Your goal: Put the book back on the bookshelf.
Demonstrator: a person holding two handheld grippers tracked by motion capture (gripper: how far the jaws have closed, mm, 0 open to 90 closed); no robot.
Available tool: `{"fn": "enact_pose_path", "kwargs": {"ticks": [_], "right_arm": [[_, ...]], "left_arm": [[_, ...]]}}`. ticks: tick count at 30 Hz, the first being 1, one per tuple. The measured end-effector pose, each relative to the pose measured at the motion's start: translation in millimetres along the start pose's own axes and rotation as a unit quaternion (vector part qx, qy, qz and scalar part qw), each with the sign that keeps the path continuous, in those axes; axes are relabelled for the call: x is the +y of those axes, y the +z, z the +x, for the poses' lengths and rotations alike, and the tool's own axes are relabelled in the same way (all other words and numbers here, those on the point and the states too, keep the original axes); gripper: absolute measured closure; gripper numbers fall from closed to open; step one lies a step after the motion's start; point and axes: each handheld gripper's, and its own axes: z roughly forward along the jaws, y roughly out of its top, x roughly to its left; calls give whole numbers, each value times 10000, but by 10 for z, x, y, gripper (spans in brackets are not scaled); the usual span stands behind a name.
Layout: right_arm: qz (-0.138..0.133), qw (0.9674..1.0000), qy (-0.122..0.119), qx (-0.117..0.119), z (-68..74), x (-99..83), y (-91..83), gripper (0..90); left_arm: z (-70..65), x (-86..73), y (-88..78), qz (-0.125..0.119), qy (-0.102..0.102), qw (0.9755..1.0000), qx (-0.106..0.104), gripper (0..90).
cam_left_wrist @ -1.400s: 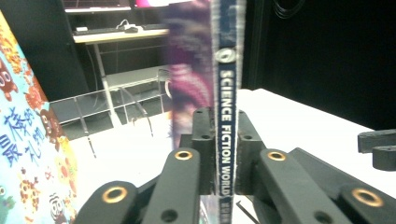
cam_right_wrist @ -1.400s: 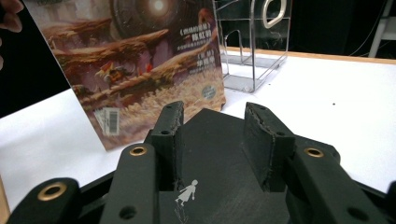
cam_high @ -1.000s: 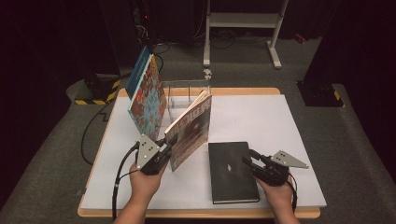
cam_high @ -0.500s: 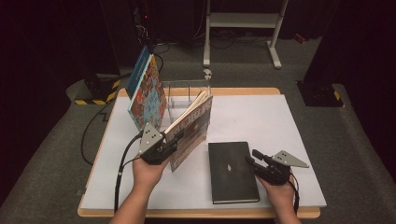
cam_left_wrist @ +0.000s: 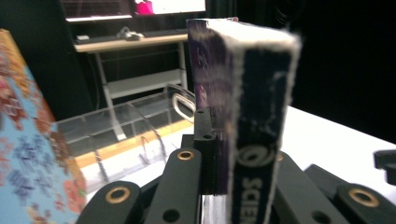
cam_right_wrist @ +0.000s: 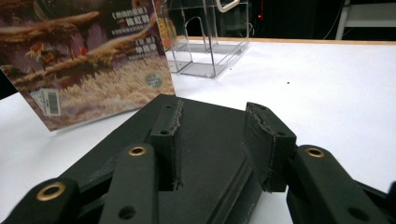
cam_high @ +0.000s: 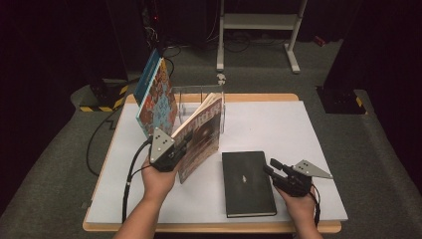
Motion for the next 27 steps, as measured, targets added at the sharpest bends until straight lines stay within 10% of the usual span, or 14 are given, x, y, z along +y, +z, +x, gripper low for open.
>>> {"fn": "enact_pose_path", "kwargs": {"ticks": [11,27], "right_arm": [[-41,10000,67,30,-11,2,-9,577],[-52,9999,101,101,-11,1,-9,577]], "left_arm": [[284,80,-30,152,-96,9960,878,839],[454,316,580,69,-259,9891,1449,839]]}}
